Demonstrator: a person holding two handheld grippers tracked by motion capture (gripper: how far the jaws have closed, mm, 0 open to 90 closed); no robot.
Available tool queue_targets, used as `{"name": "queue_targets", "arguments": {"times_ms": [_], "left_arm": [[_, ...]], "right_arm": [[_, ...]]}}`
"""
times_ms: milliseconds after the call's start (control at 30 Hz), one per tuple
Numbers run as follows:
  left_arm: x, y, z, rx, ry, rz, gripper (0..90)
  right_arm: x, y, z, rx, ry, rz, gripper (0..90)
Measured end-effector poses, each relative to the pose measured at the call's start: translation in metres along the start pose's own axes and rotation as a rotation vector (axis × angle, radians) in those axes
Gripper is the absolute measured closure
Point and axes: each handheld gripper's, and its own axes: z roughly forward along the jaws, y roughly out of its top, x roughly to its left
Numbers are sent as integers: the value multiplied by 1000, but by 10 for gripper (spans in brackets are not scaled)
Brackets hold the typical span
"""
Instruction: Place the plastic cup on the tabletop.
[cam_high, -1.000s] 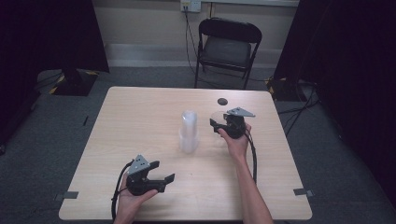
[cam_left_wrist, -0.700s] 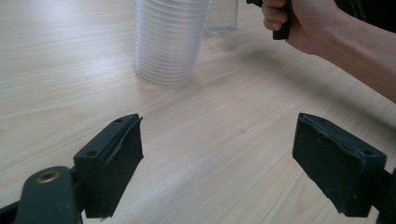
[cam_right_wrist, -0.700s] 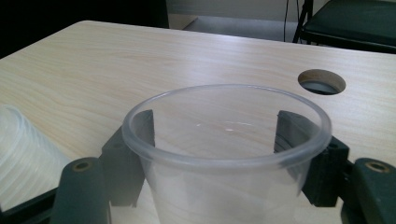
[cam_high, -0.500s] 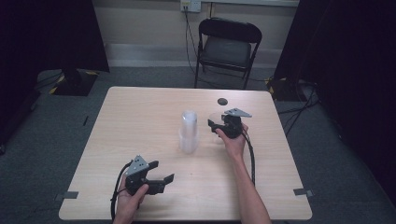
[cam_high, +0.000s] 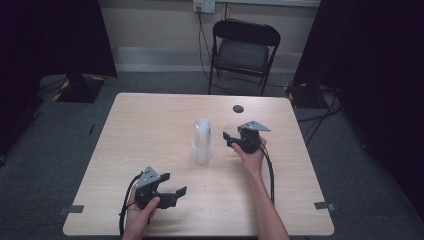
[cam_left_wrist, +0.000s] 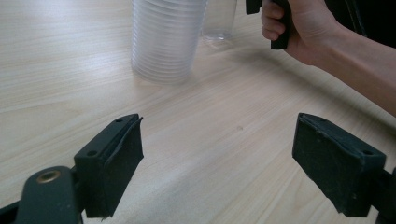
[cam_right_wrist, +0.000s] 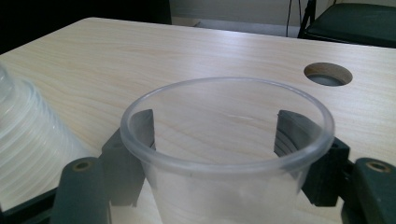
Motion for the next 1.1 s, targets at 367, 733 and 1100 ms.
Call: {"name": "queue_targets", "arguments": {"times_ms": [367,733,1100], "left_arm": [[-1,1,1,6,4,-4,160],[1,1,0,2,9,-13,160],[3,2,-1,-3,15,-13,160]], "right_arm": [[3,-10,-11,14,13,-7,290],[3,-15,-7,66,32,24,247],[4,-21,-5,107,35,48,155]]}}
